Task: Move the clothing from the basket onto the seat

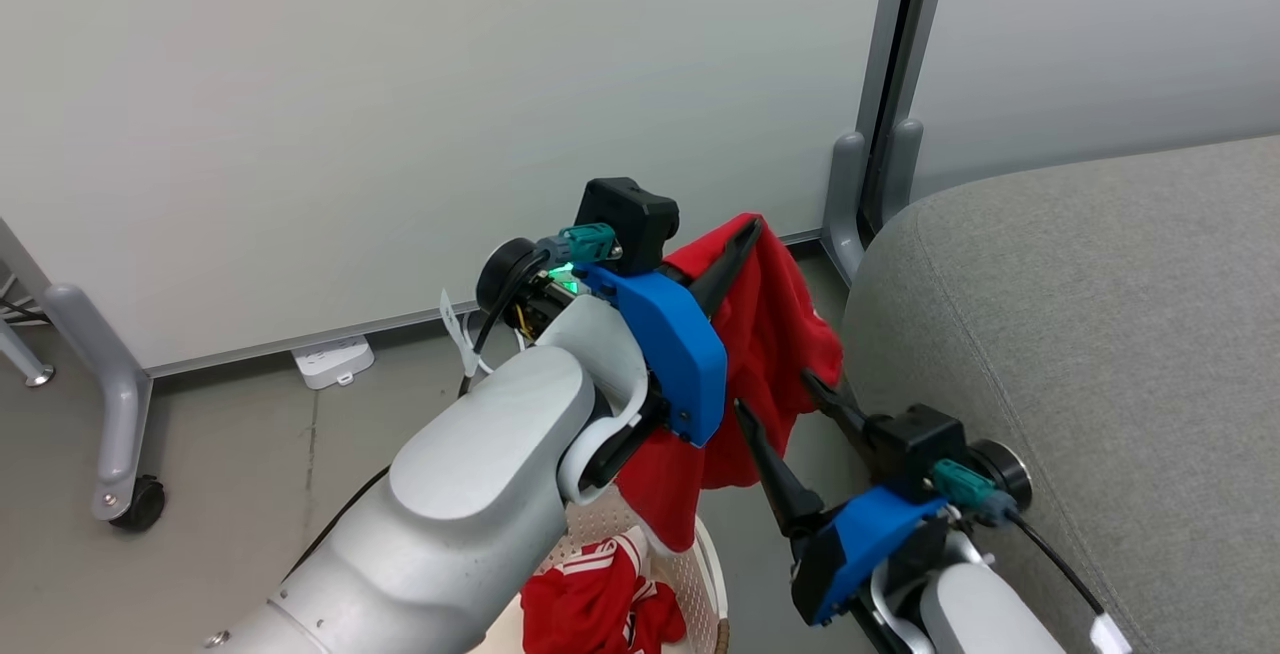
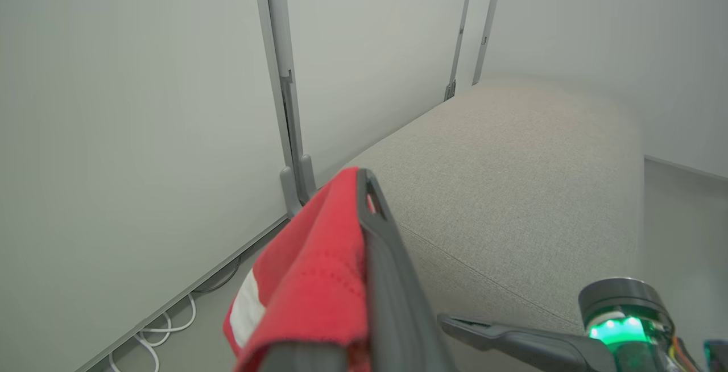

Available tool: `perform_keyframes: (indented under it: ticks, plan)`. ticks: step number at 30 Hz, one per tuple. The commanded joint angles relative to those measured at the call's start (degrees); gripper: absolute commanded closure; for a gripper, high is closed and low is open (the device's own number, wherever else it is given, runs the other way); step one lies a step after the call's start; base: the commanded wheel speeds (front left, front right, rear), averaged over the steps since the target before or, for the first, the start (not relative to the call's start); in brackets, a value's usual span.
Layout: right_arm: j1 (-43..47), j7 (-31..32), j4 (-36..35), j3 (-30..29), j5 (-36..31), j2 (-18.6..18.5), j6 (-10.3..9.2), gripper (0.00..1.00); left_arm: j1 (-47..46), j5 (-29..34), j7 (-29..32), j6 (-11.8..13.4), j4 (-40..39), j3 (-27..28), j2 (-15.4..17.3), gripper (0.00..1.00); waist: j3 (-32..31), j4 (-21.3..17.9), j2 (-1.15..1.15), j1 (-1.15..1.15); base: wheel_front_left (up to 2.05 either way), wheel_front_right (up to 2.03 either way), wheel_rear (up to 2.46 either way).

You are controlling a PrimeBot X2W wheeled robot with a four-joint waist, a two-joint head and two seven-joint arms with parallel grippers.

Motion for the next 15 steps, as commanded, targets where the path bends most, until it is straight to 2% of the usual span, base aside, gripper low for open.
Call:
perform_keyframes:
  ticks: [1, 15]
  plan:
    - [-1.4, 0.1, 0.9, 0.6, 0.1, -0.1, -0.02, 0.0, -1.0, -0.6, -0.5, 0.1, -0.3, -0.4, 0.1, 1.0, 0.0, 0.1, -0.01, 0.0, 0.0, 0.0, 0.0]
    - [-13.3, -0.3, 16.1, 6.1, 6.3, -0.1, -0.02, 0.0, -3.2, -5.3, -1.8, 1.0, -0.8, -5.9, 0.1, 1.0, -0.2, 1.7, -0.01, 0.0, 0.0, 0.0, 0.0]
